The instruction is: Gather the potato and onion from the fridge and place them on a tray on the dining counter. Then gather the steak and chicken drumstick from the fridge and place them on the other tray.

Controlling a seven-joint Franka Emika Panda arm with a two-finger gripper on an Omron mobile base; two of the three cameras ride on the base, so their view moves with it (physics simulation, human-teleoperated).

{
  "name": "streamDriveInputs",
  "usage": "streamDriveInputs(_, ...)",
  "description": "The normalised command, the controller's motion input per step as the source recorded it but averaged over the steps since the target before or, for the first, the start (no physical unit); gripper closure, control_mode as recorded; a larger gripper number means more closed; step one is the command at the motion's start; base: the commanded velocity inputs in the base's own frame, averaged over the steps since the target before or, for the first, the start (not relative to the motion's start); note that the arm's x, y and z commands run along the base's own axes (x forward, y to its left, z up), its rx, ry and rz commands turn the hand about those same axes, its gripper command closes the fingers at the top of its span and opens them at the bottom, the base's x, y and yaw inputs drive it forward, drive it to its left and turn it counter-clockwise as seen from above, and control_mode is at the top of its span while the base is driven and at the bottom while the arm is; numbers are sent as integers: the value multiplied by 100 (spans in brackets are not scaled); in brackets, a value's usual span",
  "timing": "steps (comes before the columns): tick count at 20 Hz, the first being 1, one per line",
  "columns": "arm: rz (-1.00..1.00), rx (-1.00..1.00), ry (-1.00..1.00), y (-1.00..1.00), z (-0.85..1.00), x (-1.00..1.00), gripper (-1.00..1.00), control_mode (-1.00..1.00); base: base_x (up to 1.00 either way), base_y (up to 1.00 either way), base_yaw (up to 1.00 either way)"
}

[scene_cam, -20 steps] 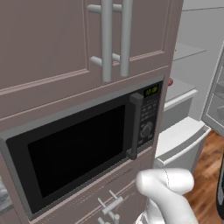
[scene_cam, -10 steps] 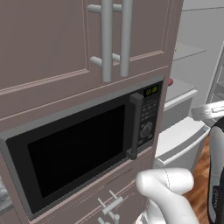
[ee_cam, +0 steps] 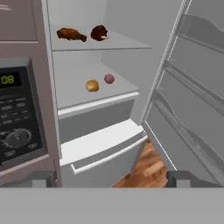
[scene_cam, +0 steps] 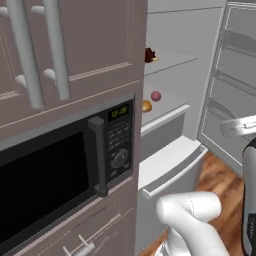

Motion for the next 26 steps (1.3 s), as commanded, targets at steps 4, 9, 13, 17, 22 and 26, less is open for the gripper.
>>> streamDriveInputs(4, 0, 0, 0, 0, 0, 0, -100, 100, 0, -50, -24)
streamDriveInputs(9, 0, 0, 0, 0, 0, 0, -100, 100, 48, 4, -8)
streamDriveInputs(13, 0, 0, 0, 0, 0, 0, -100, 100, 65, 11, 0)
streamDriveInputs(17, 0, 0, 0, 0, 0, 0, -100, 100, 66, -12, 6)
streamDriveInputs(22, 0, 0, 0, 0, 0, 0, -100, 100, 61, 1, 18)
streamDriveInputs(26, 0, 0, 0, 0, 0, 0, -100, 100, 43, -19, 35)
